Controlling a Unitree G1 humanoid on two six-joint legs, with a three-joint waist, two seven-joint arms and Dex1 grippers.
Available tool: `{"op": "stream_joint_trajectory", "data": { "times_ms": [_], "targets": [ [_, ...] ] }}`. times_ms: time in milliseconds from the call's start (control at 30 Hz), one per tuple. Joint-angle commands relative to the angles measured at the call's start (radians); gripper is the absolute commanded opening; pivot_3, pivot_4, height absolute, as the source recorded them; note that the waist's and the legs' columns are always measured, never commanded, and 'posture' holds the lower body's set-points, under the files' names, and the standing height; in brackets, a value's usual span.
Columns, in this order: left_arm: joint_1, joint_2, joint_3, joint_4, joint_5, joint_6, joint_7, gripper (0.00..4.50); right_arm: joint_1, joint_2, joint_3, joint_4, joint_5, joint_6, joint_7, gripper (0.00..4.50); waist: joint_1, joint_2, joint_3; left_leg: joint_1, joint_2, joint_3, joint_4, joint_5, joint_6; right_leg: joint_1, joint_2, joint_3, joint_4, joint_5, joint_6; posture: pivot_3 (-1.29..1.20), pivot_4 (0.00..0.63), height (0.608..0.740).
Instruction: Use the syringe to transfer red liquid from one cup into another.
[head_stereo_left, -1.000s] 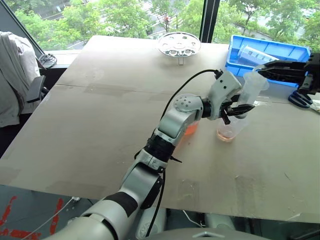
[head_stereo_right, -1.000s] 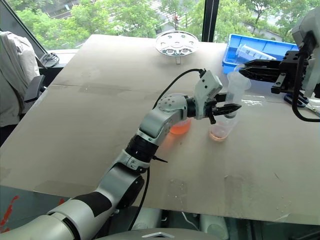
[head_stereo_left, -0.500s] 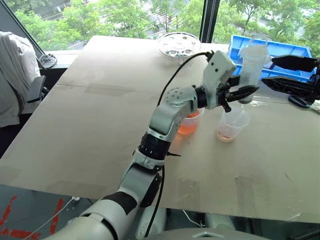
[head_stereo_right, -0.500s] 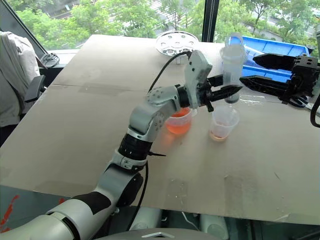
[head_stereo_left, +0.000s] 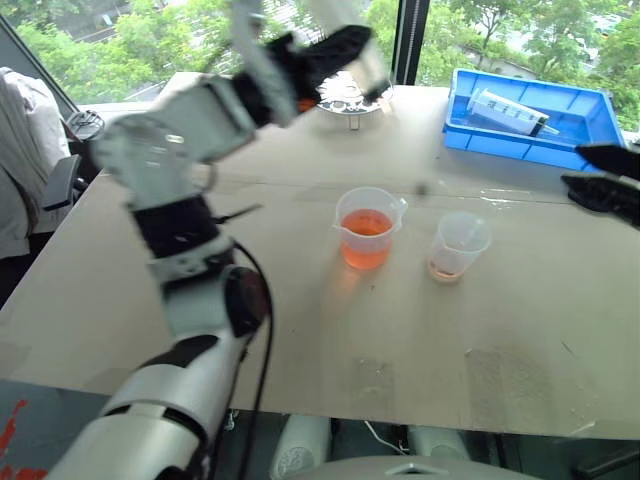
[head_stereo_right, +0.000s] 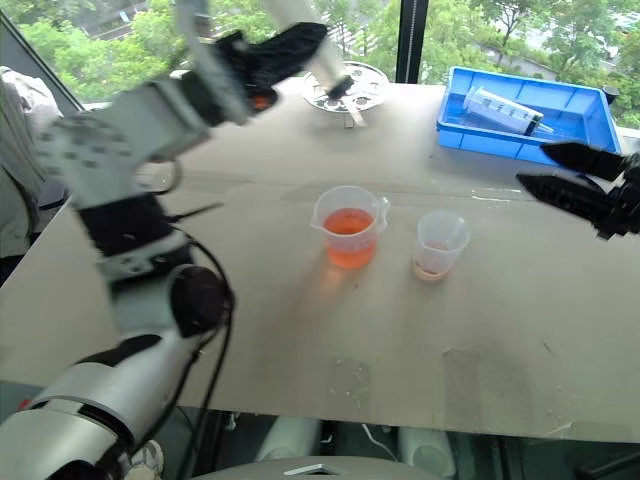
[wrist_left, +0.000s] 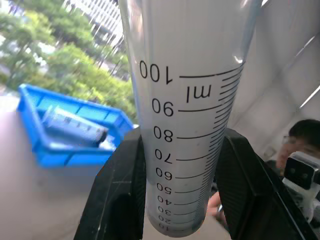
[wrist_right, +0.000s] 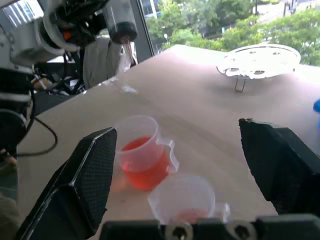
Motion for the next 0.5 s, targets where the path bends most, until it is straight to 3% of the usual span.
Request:
{"op": "stream_joint_trajectory", "data": {
  "times_ms": [33,167,233,367,500],
  "targets": [
    [0.018,0.242,-0.054,-0.001,-0.123,0.181,-0.064,1.4,0.039,0.025,0.003,-0.099,-0.025,-0.099,0.036,4.2,-0.006,0.0,0.0,0.0,0.0,0.0,0.0,0.001,-0.002,0.0,0.0,0.0,0.0,0.0,0.0,0.0,0.15,0.74],
    [0.279,0.645,-0.285,-0.071,-0.225,0.187,-0.24,1.4,0.136,0.092,0.023,-0.218,-0.072,-0.246,0.102,4.2,-0.018,0.001,0.0,0.003,0.0,0.001,-0.003,0.001,-0.003,0.001,0.0,0.002,-0.001,0.0,0.0,0.0,0.15,0.74],
    [0.451,0.786,-0.354,-0.094,-0.216,0.187,-0.329,1.4,0.191,0.118,0.042,-0.279,-0.093,-0.307,0.135,4.2,-0.015,0.0,0.0,0.003,0.0,0.001,-0.004,0.002,-0.004,0.0,-0.001,0.003,0.0,-0.001,0.0,0.0,0.15,0.74],
    [0.549,0.81,-0.415,-0.067,-0.106,0.175,-0.377,1.4,0.254,0.133,0.067,-0.318,-0.116,-0.388,0.183,4.2,0.016,-0.001,0.001,0.003,0.0,-0.002,-0.002,0.0,-0.001,0.001,-0.005,0.002,0.0,0.0,-0.001,0.0,0.15,0.74],
    [0.553,0.739,-0.502,-0.021,0.007,0.113,-0.4,1.4,0.299,0.116,0.085,-0.375,-0.111,-0.385,0.168,4.2,0.037,-0.003,0.0,0.003,0.0,-0.005,0.0,0.001,-0.002,0.002,-0.006,0.001,-0.001,0.0,-0.002,0.0,0.15,0.74]
  ]
}}
